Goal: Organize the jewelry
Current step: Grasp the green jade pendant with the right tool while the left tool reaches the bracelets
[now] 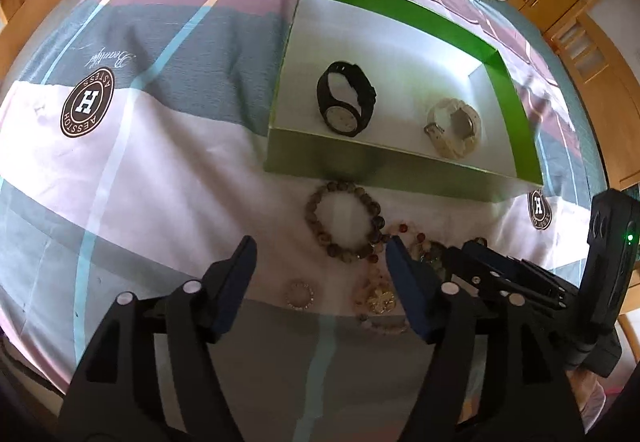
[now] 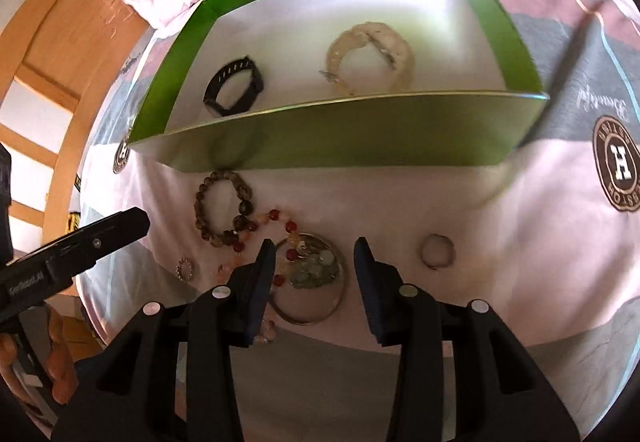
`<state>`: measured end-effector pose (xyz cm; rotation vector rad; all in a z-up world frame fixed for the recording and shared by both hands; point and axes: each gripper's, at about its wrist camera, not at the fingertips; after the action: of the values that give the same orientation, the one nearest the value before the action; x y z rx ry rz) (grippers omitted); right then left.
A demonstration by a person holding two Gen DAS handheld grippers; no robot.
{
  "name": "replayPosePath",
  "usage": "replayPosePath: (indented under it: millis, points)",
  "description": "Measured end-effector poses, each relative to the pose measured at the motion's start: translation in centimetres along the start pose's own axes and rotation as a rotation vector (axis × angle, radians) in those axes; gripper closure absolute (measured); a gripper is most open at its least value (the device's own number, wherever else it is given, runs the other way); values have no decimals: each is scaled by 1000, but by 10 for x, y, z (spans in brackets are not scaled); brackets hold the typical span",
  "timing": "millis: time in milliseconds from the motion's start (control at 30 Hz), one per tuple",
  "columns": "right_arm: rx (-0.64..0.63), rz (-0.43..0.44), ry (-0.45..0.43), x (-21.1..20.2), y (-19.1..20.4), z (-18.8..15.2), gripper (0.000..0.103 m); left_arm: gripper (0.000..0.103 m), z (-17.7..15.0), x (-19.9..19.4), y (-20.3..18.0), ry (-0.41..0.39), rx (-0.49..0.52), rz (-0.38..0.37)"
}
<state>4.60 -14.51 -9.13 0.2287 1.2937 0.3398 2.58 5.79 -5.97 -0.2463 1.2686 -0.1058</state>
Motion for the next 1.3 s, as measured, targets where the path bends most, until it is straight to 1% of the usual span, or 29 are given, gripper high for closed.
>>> replayPosePath:
  millis: [33,67,100,167,267,333,400,467,600,633,700,733,800,833,933,1033,1133,1233,1300]
  points:
    - [-17,-19,-2,2,4,0,81,34,0,1,0,4,3,2]
    - [-28,-41,-4,3,6,0,86,34,-1,2,0,7,3,7]
    - [-36,-61,-8,4,9,0,87,34,0,4,1,12,2,13]
    - [-38,-55,-12,5,12,-1,96,34,0,7,3,22,-3,22]
    - [-58,-61,-24,-1,13,-2,96,31,0,9,7,34,-13,29]
    - [-67,-97,-53,-11,12,-2,96,28,0,10,7,38,-14,37]
    - [-77,-114,-86,-22,11,-2,96,28,0,12,8,46,-15,45]
    - [-74,-110,-117,-35,8,-2,96,28,0,16,8,58,-15,53]
    - [-53,-116,-139,-51,-5,-1,96,27,0,25,7,74,-19,69]
    - [-48,-112,-128,-51,-8,0,96,27,0,27,6,78,-22,71]
    - [-32,-58,-76,-45,-13,0,96,27,0,30,5,85,-25,70]
    - [-1,-16,-54,-43,-19,-1,93,27,0,30,4,86,-25,69]
    - [33,13,-44,-43,-25,-1,87,26,0,31,2,87,-21,69]
    - [44,1,-52,-44,-29,-1,86,26,0,32,1,86,-19,70]
    - [45,-52,-62,-48,-32,-3,86,25,-1,34,-3,90,-13,75]
    - [51,-56,-39,-44,-36,-6,86,22,-2,37,-3,98,-16,80]
    - [31,-89,4,-33,-34,-11,86,22,-1,42,-1,106,-27,86]
    - [30,-82,32,-22,-34,-14,86,22,1,45,4,114,-51,78]
    - [31,-62,50,-15,-32,-16,86,22,2,44,6,106,-72,56]
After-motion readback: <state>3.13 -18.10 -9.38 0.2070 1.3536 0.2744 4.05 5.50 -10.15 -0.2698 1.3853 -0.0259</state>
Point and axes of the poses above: each gripper's, at about its wrist camera, not at the fingertips, and x roughly the way its jaws point, y to its left, z to its top, and after that the axes turned 2 degrees about y, right-handed
